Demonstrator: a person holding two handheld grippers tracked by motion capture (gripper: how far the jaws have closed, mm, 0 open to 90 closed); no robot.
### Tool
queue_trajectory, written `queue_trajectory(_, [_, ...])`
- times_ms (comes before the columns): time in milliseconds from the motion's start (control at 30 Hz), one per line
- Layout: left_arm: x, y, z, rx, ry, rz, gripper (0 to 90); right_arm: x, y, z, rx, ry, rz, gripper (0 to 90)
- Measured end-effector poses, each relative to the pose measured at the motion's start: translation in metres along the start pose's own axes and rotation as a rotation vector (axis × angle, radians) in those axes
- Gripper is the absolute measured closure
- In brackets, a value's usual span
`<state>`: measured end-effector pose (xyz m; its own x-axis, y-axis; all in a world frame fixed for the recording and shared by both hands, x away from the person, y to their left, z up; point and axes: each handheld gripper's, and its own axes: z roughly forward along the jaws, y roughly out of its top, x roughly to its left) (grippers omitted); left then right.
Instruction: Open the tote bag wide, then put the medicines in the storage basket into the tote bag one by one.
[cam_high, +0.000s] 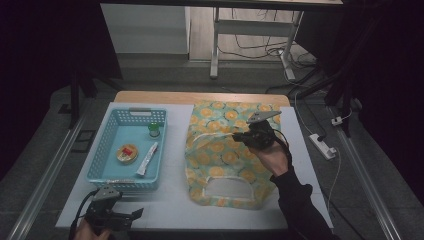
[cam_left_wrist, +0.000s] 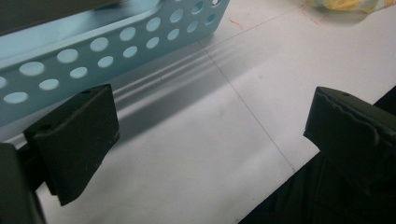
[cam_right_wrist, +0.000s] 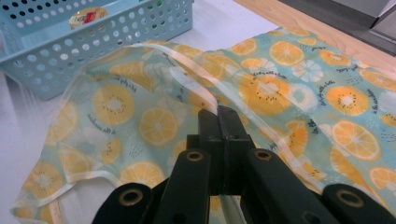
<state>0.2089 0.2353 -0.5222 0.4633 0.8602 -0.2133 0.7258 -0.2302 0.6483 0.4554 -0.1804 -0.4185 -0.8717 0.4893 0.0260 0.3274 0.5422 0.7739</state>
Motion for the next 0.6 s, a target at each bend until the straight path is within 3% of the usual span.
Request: queue_trajectory(600, [0.0021,-0.0008,-0.0019,-0.017,-0.007,-0.014,2.1,-0.0024,0.0005,-0.0002,0.004,-0.015,-0.014,90.0])
